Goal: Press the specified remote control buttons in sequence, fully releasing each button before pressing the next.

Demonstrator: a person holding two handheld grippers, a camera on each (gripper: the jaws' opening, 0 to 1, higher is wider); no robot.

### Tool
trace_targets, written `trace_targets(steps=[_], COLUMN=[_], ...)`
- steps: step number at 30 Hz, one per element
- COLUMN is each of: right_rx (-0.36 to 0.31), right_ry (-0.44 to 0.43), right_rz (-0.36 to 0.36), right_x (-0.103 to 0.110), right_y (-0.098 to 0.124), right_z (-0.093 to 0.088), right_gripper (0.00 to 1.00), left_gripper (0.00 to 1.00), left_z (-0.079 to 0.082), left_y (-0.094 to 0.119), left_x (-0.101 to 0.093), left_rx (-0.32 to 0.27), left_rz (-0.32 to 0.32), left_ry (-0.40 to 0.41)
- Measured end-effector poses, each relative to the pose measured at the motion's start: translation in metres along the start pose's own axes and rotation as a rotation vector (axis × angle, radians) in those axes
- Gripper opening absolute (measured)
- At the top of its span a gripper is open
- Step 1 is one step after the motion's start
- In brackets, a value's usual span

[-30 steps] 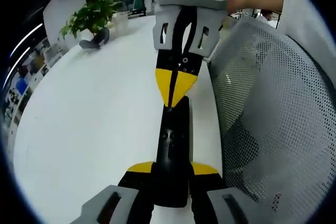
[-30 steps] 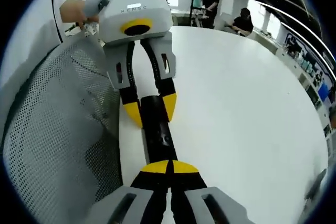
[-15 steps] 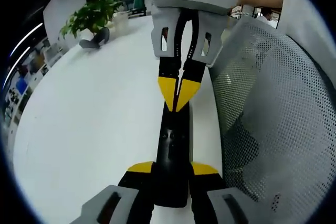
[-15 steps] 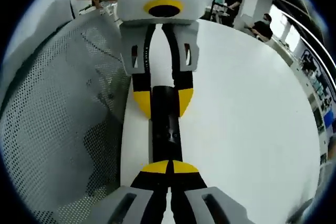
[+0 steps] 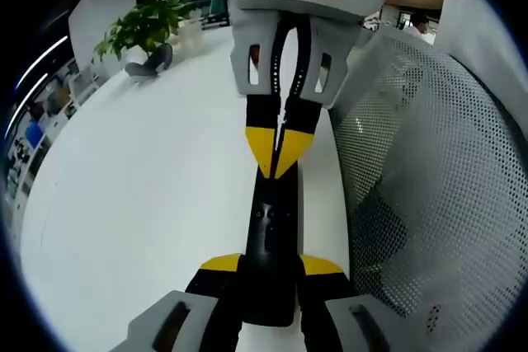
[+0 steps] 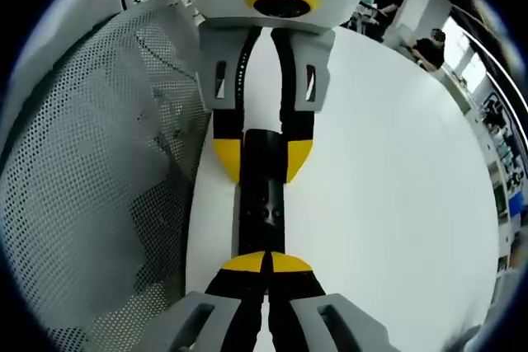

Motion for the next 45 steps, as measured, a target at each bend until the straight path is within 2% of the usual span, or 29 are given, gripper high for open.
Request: trace_targets(steps=[7,11,14,17,22,25,28,30,34,35,37,39,40,43,45], right_rx=[-0.075,-0.072,-0.106,-0.112,-0.075,-0.045,0.000,0.072,0.094,0.080,0.061,-0.057,-0.104,-0.289,-0.325], right_ry=[-0.033,-0.043,-0.077,-0.076,-0.051,-0.020,-0.034,-0.026,-0.022,-0.067,-0.022,-0.049,-0.032,-0.096,-0.089], right_rz=[-0.003,0.004,0.016,0.032,0.051,0.059,0.076,0.086,0.099,0.101,0.097,0.079,0.070,0.053,0.048], right_x=[0.001,0.001,0.000,0.000,-0.001,-0.002,-0.004,-0.004,-0.006,-0.006,-0.004,-0.003,-0.002,0.000,-0.001], right_y=[0.003,0.006,0.006,0.003,-0.002,-0.003,-0.004,-0.005,-0.006,-0.005,-0.003,-0.003,-0.002,-0.002,-0.005], right_z=[-0.006,-0.007,-0.005,-0.003,-0.003,0.000,0.004,0.008,0.012,0.012,0.009,0.002,-0.002,-0.015,-0.018], right_gripper=[0.00,0.04,0.09,0.08,0.08,0.08,0.08,0.08,0.08,0.08,0.08,0.08,0.08,0.08,0.08], left_gripper=[0.24,0.25,0.25,0.25,0.24,0.24,0.24,0.24,0.24,0.24,0.24,0.24,0.24,0.24,0.24], left_z=[0.000,0.000,-0.001,-0.001,-0.001,-0.004,-0.007,-0.008,-0.008,-0.008,-0.009,-0.010,-0.011,-0.012,-0.012], left_y=[0.000,0.000,0.000,0.000,0.000,0.001,0.001,0.001,0.000,0.000,0.000,0.000,0.001,0.001,0.000], left_x=[0.000,0.000,0.000,0.000,0.000,0.000,0.001,0.001,0.001,0.001,0.002,0.002,0.001,0.001,0.001], left_rx=[-0.001,-0.006,-0.011,-0.012,-0.017,-0.044,-0.075,-0.090,-0.111,-0.112,-0.125,-0.136,-0.142,-0.159,-0.165], left_rz=[0.000,0.002,0.003,0.003,0.001,-0.006,-0.010,-0.012,-0.021,-0.020,-0.024,-0.024,-0.023,-0.019,-0.018], left_ry=[-0.001,0.003,0.005,0.005,0.002,-0.005,0.000,-0.001,-0.009,-0.008,-0.007,0.000,0.001,0.012,0.013])
Point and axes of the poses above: the point that each gripper's makers call its tool centre point, and the gripper's own axes: y roughly backward along the fingers, x roughly to its left, z roughly out of its top, the point moved 8 cm from there along y, roughly backward along the fingers, and after that the axes turned 10 degrees about z, right-handed, at the moved point
